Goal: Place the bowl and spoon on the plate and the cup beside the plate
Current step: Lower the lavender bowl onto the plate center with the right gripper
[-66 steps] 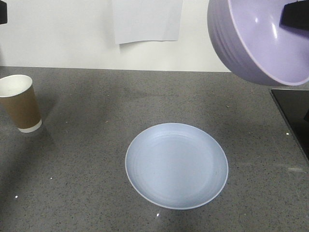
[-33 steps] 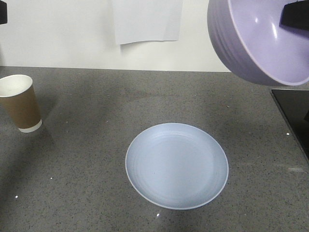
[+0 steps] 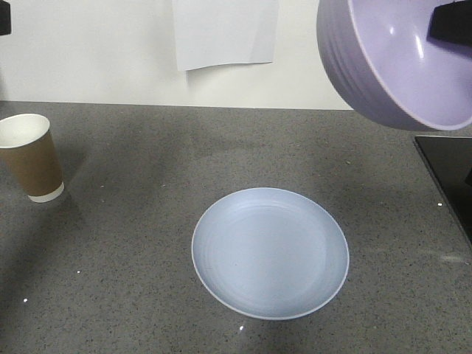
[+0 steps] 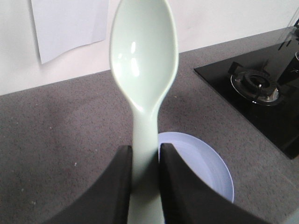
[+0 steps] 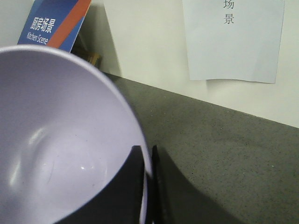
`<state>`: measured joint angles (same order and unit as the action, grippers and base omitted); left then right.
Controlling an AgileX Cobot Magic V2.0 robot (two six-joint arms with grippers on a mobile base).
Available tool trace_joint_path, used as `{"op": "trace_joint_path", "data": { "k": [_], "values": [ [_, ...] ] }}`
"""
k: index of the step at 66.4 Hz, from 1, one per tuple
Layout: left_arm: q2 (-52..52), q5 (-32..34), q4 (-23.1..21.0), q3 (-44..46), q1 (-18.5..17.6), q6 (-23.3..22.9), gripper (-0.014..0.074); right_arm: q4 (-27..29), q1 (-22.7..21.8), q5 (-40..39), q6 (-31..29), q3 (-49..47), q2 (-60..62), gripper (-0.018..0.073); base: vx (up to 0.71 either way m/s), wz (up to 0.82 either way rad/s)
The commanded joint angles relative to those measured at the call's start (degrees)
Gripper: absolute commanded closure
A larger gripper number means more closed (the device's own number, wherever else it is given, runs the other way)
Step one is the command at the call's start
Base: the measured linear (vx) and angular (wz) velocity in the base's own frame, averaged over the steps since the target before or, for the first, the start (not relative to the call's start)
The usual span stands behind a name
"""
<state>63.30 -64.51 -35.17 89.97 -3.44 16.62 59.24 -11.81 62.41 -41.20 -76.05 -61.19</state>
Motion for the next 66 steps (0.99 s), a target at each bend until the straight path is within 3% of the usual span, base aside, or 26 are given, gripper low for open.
{"op": "trace_joint_path", "data": {
  "k": [1,23,42,52,66],
  "values": [
    [-0.83,8.67,-2.6,1.35,-0.36,-0.41,0.0603,4.06,0.01,-4.31,-0.49,-1.54,0.81,0.0565,0.0,0.0],
    [-0.83,12.07,-2.6,1.35,-0.36,-0.41,0.0603,6.93,0.06,-5.25,-1.17,-1.54,-0.3,0.0565,0.0,0.0],
    [-0.83,12.06,-2.6,1.35,-0.36,-0.36,0.0603,8.62,1.11,6.16,-7.27,-1.54,-11.29,0.0565,0.0,0.0],
    [-0.83,12.06,-2.6,1.35,-0.36,-0.36,0.0603,3.79,9.45,5.73,-8.94,-1.54,-19.57,0.0565,0.0,0.0],
    [-0.83,12.13,-2.6,1.35,-0.36,-0.36,0.0603,-11.53,20.46,-1.18,-6.61,-1.54,-30.56,0.0565,0.0,0.0]
  ]
}}
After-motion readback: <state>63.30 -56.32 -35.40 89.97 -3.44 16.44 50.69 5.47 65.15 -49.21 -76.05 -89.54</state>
